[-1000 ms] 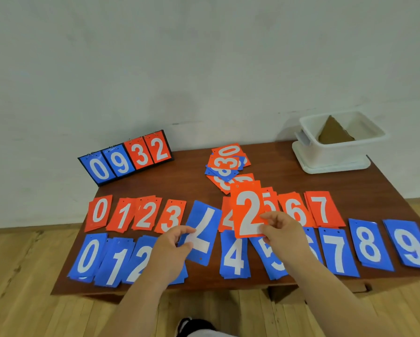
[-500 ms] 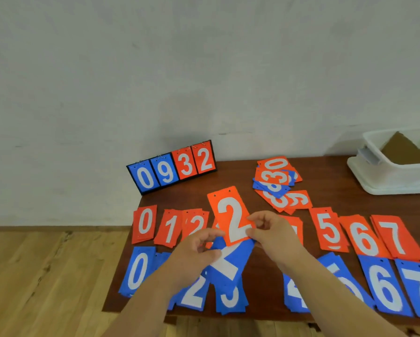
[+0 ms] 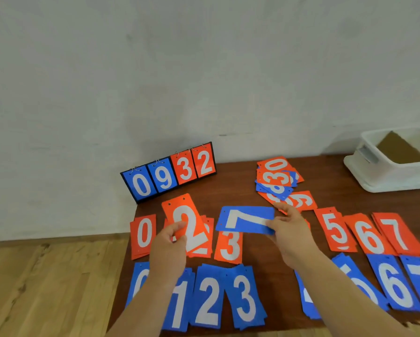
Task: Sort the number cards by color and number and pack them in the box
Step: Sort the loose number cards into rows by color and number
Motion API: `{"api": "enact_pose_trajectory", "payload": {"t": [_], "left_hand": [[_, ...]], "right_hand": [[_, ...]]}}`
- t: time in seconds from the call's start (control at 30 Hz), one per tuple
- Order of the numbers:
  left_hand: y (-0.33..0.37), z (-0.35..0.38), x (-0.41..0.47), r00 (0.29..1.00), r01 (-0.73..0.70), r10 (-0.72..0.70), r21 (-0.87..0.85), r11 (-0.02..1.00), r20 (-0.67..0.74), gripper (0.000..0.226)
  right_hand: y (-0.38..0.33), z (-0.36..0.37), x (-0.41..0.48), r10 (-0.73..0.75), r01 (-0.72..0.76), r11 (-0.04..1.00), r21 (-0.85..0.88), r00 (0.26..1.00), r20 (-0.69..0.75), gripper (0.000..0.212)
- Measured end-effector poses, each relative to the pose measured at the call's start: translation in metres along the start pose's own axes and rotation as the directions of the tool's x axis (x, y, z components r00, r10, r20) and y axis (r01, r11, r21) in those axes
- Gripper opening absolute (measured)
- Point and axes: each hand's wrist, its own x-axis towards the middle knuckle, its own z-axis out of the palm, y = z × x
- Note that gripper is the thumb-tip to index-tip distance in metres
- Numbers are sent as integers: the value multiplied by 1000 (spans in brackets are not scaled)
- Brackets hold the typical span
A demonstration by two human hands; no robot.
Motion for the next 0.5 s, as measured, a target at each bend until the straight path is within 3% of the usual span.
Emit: {"api": "enact_pose_trajectory", "payload": {"t": [0.07,0.2,0.33,0.5], "left_hand": [[-12,3,-1,999,21,-21,0,1000,41,38],[-32,13,-3,989,75,-72,-17,997,132,37],[-55,13,11,982,85,-96,78,993,161,34],[-70,33,55,977,-20,-43,286,958,211,40]], "right_hand": [[1,8,2,8,-7,998,56,999,-31,51],[11,27,-2,-38,35,993,-111,999,-28,36],[27,35,-3,-18,4,984,-180,997,-76,27],[50,30,-6,28,-54,984,-171,989,-148,27]]}}
